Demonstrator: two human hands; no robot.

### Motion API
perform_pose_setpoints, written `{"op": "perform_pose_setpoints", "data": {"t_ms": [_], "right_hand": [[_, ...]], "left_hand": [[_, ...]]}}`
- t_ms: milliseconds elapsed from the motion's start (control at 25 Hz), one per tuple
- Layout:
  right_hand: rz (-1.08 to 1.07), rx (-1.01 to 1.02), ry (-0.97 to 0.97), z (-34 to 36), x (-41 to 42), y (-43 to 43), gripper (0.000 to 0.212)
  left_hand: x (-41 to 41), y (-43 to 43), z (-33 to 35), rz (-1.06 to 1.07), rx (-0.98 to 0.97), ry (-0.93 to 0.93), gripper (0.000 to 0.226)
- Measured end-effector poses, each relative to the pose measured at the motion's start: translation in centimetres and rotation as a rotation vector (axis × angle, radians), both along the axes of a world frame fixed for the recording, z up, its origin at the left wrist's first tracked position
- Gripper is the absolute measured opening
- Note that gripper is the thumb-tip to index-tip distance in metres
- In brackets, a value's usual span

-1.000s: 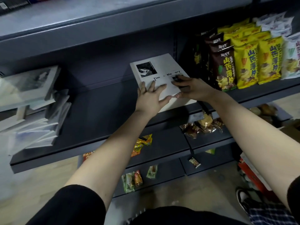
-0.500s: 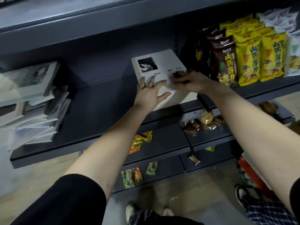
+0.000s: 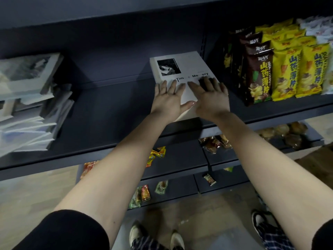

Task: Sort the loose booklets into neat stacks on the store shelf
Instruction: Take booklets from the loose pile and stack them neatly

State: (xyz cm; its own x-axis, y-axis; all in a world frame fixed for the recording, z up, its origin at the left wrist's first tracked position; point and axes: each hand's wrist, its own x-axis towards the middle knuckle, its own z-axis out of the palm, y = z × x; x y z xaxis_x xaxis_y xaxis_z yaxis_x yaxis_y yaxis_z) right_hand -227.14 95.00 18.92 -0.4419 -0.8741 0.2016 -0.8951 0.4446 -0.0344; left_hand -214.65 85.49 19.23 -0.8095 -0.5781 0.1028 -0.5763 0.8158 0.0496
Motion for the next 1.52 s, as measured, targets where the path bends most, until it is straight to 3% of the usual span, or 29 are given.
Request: {"op": "perform_pose_setpoints", "data": {"t_ms": [400,600,720,840,960,1320,1520], "right_hand": [[-0.001,-0.091,0.031,-1.0,-0.4,-0.4,0.073],[-0.036,-0.005,-0.033,-0.3,0.1,-0.2,0.097],[0.005,0.056,-0.029,0.0,-0.5,-0.1,0.089],[0.033,0.131,-0.024,0.2,-1.0,0.0,0.098],[0.043,0.127,-0.027,0.3,-0.8,0.0,0.108],[0.015,0.064,-0.011,0.0,-0.2,0.3,0.101],[0.058,0.111,-0.035,0.7,-0.5,0.3,0.102]], "left_hand": [[0.0,-0.1,0.0,0.011,0.078,0.056,0.081],[0.1,-0.3,0.1,-0.035,0.107,0.018,0.100],[0.3,-0.4,0.2,-0.046,0.119,0.020,0.108],[0.4,-0.4,0.2,-0.057,0.131,-0.004,0.109],[0.4,-0.6,0.2,-0.057,0.151,0.009,0.107],[0.8,-0.3,0.4,-0.069,0.140,0.031,0.099],[0.5,0.0,0.4,-0.023,0.182,0.068,0.079]]}}
